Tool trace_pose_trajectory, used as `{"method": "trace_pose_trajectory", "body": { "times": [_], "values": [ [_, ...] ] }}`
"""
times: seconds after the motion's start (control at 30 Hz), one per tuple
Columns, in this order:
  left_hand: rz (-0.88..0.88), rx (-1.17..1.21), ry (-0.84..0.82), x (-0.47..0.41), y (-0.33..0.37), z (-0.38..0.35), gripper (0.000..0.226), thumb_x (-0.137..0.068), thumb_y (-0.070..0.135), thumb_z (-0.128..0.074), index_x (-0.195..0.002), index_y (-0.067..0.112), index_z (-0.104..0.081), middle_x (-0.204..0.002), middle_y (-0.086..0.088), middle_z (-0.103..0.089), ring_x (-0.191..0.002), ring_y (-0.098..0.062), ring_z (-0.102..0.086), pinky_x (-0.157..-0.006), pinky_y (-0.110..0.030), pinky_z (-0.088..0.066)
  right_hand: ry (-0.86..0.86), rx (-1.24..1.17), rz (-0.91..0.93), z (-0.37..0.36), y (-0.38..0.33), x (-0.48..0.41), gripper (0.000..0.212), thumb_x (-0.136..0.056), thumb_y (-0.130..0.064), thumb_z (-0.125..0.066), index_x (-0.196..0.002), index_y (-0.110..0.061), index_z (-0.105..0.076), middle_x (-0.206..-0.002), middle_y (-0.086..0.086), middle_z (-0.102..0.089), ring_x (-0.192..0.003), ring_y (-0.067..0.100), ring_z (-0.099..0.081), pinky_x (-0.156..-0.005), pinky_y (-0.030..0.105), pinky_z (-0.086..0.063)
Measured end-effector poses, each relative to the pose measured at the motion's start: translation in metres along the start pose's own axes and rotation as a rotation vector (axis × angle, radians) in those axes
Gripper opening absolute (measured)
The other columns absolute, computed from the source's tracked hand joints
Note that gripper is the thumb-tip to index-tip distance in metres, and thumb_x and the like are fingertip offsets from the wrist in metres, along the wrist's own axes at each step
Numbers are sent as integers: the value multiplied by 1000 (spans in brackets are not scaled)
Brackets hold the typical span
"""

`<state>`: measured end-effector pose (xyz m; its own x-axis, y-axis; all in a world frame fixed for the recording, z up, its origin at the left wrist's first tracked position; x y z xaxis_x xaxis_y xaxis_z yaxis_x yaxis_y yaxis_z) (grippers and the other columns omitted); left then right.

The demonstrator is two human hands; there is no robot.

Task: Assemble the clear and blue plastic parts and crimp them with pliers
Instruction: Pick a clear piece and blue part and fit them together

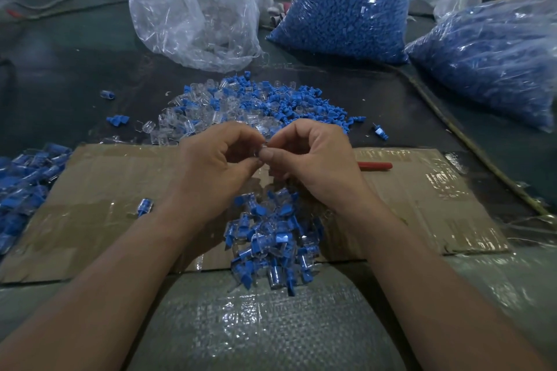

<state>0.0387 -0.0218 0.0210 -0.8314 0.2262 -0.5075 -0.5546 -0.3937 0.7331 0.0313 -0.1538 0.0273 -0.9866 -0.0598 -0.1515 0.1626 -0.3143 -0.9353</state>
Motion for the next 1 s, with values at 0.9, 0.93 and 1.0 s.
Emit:
{"method": "trace_pose_trajectory", "body": {
  "times": [0.9,0.93,1.0],
  "values": [
    [399,534,-42,-1,-8,-1,12,-64,14,-70,-74,9,-65,-62,-5,-69,-52,-13,-64,-49,-18,-51,-96,-52,102,-1,-5,0,16,-74,-8,-71,-83,-20,-66,-76,-6,-67,-68,3,-64,-65,17,-53],
    [413,535,-46,-2,-9,-2,8,-67,9,-70,-73,8,-65,-60,-6,-68,-50,-13,-63,-48,-18,-51,-98,-55,104,-2,-4,0,16,-74,-7,-71,-83,-20,-66,-75,-7,-67,-68,2,-64,-65,16,-53],
    [446,554,-36,-2,-11,-2,7,-71,1,-69,-70,6,-65,-56,-5,-66,-47,-12,-61,-46,-19,-50,-106,-51,125,-4,-5,1,20,-73,-6,-72,-84,-21,-65,-76,-9,-67,-70,1,-65,-67,15,-52]
  ]
}}
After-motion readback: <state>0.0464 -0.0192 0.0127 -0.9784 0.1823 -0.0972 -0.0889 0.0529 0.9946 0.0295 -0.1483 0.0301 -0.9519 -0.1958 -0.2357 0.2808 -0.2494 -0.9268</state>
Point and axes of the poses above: each hand's wrist, its own x-axis away from the middle knuckle, its own z-axis out of the back of the hand, y = z × x, the point moved 6 cm from there along -x, towards the middle knuckle
